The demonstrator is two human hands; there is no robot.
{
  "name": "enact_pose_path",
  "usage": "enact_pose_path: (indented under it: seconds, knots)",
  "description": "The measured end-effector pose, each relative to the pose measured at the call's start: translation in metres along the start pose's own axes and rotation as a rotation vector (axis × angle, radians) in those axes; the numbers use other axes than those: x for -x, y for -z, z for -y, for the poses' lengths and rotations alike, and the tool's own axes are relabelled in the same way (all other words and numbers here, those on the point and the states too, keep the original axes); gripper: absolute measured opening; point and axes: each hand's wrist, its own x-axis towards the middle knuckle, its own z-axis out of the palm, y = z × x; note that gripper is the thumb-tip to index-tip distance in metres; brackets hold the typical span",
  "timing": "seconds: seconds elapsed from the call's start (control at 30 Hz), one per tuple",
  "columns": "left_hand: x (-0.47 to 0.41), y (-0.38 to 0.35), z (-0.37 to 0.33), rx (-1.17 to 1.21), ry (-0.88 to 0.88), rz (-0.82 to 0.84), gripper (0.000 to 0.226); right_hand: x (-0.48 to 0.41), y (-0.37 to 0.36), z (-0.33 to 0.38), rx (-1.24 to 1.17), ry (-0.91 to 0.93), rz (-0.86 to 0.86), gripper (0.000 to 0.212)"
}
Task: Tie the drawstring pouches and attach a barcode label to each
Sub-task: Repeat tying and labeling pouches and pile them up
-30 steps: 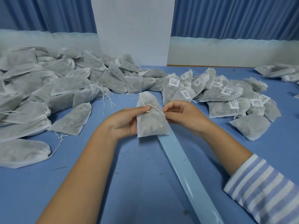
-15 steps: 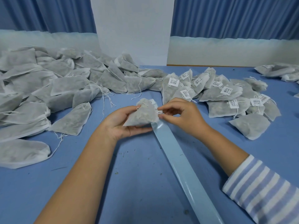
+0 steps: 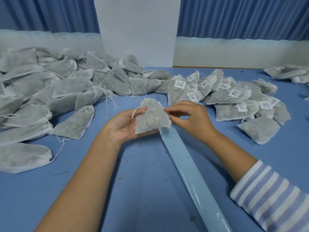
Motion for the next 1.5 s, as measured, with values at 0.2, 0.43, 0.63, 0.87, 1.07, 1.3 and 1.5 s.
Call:
enact_pose_path:
  seconds: [0.2, 0.43, 0.63, 0.87, 1.07, 1.3, 1.5]
  knots:
    - [-0.0001, -0.0005, 0.0001, -0.003, -0.009, 0.055, 0.029, 0.0014, -0.0011, -0.0020, 0.032, 0.073, -0.042, 0.021]
    - [0.0011, -0.0011, -0.0004, 0.002, 0.008, 0.027, 0.031, 0.0013, -0.0026, -0.0015, 0.039, -0.004, -0.054, 0.014]
    - [0.0012, -0.0018, -0.0017, 0.017, 0.014, 0.005, 0.039, 0.0022, -0.0022, -0.0006, 0.029, -0.060, -0.028, 0.015]
    - [0.0024, -0.0028, -0.0020, 0.026, 0.033, 0.001, 0.032, 0.0025, -0.0050, -0.0023, 0.058, -0.085, -0.050, 0.010]
    - [0.0037, -0.0042, -0.0038, -0.043, 0.037, 0.075, 0.027, 0.0033, -0.0061, -0.0039, 0.083, -0.123, -0.026, 0.008]
    - [0.0046, -0.0098, -0.0007, -0.063, 0.059, 0.104, 0.031, 0.0011, -0.0042, -0.0045, 0.113, -0.190, 0.047, 0.012]
    - [0.0045, -0.0089, -0.0015, -0.059, 0.039, 0.086, 0.043, 0.0006, -0.0031, 0.0017, -0.015, -0.264, 0.093, 0.021]
